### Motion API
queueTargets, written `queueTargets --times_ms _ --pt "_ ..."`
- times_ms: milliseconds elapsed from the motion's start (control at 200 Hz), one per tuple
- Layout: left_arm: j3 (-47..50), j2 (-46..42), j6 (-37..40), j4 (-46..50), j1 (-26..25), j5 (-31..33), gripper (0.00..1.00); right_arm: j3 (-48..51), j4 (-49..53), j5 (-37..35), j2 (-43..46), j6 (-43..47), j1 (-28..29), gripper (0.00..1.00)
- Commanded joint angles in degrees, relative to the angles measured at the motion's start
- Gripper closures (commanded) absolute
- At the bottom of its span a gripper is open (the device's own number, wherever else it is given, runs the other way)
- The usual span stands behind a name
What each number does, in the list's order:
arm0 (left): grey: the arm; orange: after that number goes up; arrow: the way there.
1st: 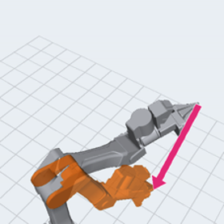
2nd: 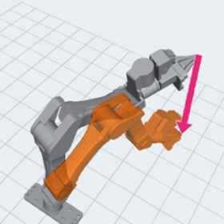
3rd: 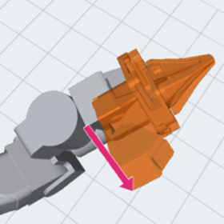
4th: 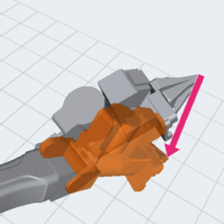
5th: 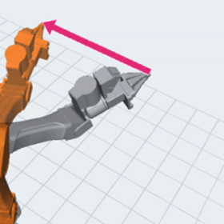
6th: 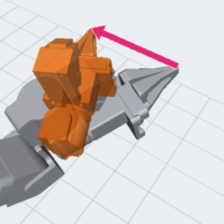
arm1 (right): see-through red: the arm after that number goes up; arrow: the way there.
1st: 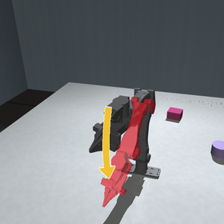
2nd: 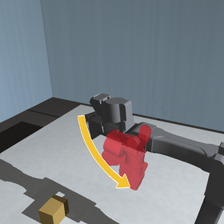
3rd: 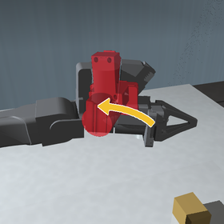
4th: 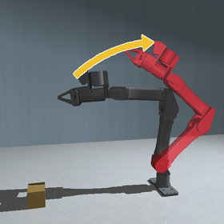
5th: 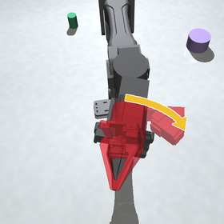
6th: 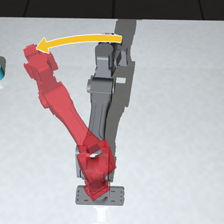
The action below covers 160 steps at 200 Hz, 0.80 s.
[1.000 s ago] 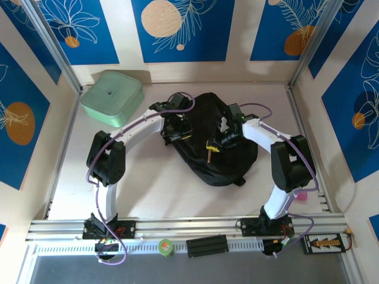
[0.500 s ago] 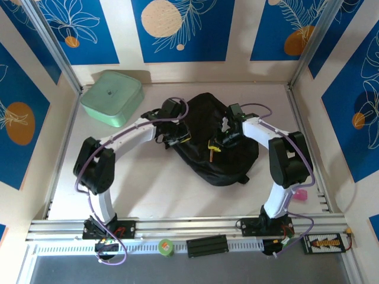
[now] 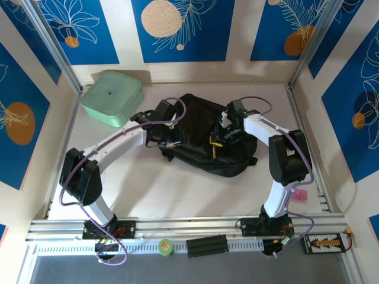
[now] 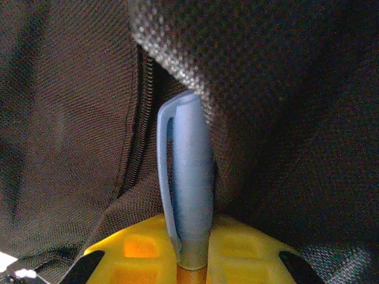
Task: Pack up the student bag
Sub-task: Rotate the student bag at the center of the table, then open the student bag at the top-center of the table.
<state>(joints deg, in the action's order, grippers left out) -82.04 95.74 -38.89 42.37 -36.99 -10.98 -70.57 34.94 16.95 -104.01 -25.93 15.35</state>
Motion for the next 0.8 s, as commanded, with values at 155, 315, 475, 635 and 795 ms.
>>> queueTargets --times_ms 155,315,475,635,795 --pt "-22.7 12.2 24.0 13.4 -2.3 12.7 0.46 3.6 -2.7 0.2 2.2 -1.0 -0.9 0.91" --pt "-36.2 23.1 25.1 18.3 -4.3 20.8 0.43 4.4 -4.0 0.8 2.5 -2.1 -0.8 0.91" --pt "-43.2 30.8 24.1 21.1 -6.2 26.1 0.36 5.7 -5.8 1.3 2.5 -3.7 -0.8 0.91" --pt "-44.4 35.2 23.3 21.2 -6.5 30.1 0.3 6.8 -7.2 1.9 2.1 -4.7 -0.9 0.91" --pt "-44.0 38.7 21.2 23.4 -6.3 34.1 0.39 7.2 -7.2 1.7 1.3 -4.2 -1.3 0.91"
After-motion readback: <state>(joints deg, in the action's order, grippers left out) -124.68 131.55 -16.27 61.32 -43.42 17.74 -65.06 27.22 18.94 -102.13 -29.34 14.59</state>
